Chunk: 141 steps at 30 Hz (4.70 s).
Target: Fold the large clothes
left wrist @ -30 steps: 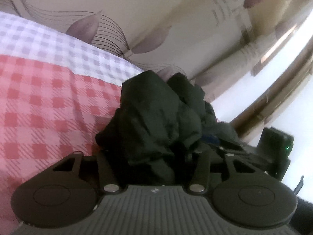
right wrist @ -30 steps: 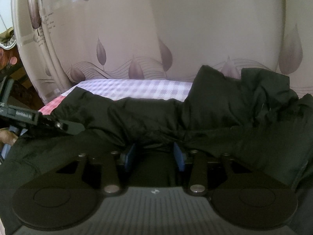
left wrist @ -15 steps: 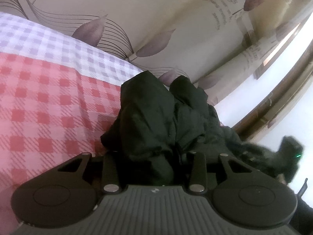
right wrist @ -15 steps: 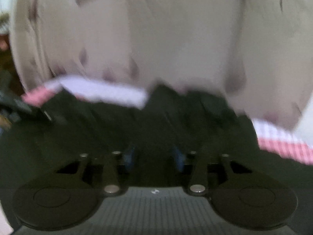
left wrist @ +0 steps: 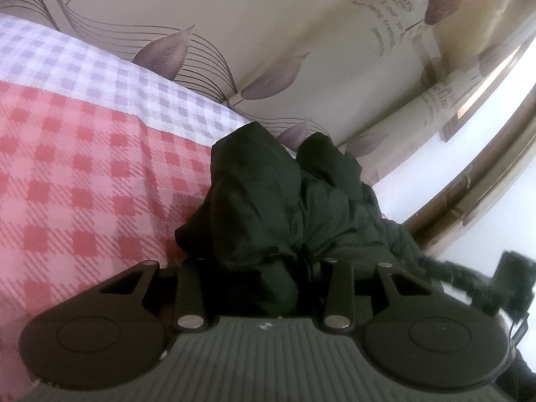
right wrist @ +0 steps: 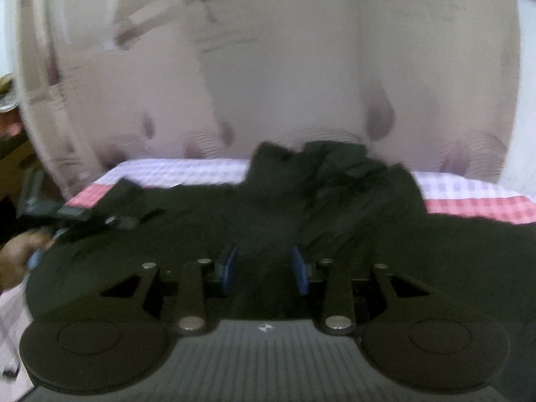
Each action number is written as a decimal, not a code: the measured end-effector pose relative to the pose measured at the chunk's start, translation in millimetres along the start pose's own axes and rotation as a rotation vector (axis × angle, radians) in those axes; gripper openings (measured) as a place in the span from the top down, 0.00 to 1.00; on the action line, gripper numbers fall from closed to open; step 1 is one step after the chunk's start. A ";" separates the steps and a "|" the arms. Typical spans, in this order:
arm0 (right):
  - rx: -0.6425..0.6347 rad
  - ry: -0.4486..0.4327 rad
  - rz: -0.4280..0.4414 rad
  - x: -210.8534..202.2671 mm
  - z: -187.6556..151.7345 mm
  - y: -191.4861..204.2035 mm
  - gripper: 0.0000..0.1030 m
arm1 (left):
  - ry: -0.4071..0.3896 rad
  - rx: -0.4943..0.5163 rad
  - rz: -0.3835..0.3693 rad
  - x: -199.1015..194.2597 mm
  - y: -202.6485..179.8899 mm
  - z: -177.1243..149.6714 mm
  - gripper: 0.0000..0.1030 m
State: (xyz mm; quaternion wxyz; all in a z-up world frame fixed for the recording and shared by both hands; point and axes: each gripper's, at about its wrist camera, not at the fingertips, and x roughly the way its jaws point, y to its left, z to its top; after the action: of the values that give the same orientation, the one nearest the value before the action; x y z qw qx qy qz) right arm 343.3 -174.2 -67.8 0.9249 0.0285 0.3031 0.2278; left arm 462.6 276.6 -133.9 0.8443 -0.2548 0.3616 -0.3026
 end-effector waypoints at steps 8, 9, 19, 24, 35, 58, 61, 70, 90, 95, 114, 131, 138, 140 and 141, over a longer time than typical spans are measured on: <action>-0.160 -0.001 -0.046 25.9 -49.7 7.0 0.66 | -0.016 -0.005 0.023 -5.4 -13.9 -3.3 0.66; -0.147 -0.006 -0.037 24.3 -50.5 3.1 0.67 | -0.025 -0.006 0.013 -7.4 -15.1 -4.4 0.67; -0.140 -0.047 -0.024 25.5 -56.8 -2.6 0.66 | 0.001 0.026 0.005 -0.2 -16.1 -7.8 0.52; -0.119 -0.048 -0.011 24.2 -56.3 -5.5 0.66 | 0.003 0.037 0.052 -7.7 -41.1 -2.0 0.77; -0.028 -0.039 0.043 17.3 -52.7 -17.1 0.60 | -0.033 0.072 0.086 -35.9 -183.6 34.2 0.80; 0.381 -0.150 0.295 -46.0 -103.1 -72.3 0.60 | 0.207 0.023 0.049 119.6 -379.3 -33.1 0.76; 0.421 -0.189 0.321 -64.9 -115.4 -82.8 0.60 | 0.206 -0.092 -0.049 142.5 -360.3 -48.1 0.67; 0.701 -0.331 0.434 -120.0 -158.6 -127.8 0.34 | -0.004 -0.184 -0.362 154.3 -306.0 -88.9 0.47; 0.617 -0.285 0.323 -130.0 -87.2 -115.2 0.11 | -0.557 -0.324 -0.376 28.1 -259.8 -204.0 0.12; 0.540 -0.172 0.228 -117.5 -59.0 -101.6 0.10 | -0.506 -0.307 -0.421 32.7 -255.1 -238.8 0.14; 0.139 -0.143 0.155 -115.0 50.3 -119.2 0.84 | -0.527 -0.080 -0.324 18.6 -301.0 -260.8 0.00; 0.508 -0.163 0.086 -113.9 -90.9 -299.9 0.83 | -0.428 0.101 -0.280 66.7 -336.3 -260.3 0.00; 0.535 -0.184 0.069 -120.9 -105.8 -301.6 0.64 | -0.379 0.184 -0.067 79.7 -336.8 -219.0 0.00; 0.513 -0.177 0.035 -124.1 -105.2 -295.9 0.31 | -0.336 0.148 -0.026 90.0 -325.8 -212.7 0.00; 0.491 -0.164 0.001 -125.9 -104.4 -292.0 0.21 | -0.311 0.116 -0.022 97.0 -318.2 -209.2 0.00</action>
State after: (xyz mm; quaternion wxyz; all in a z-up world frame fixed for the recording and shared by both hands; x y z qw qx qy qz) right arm 311.6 -499.6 -139.6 0.9117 0.2707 0.2731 0.1448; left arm 252.6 -53.6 -99.0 0.8999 -0.2534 0.2058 -0.2891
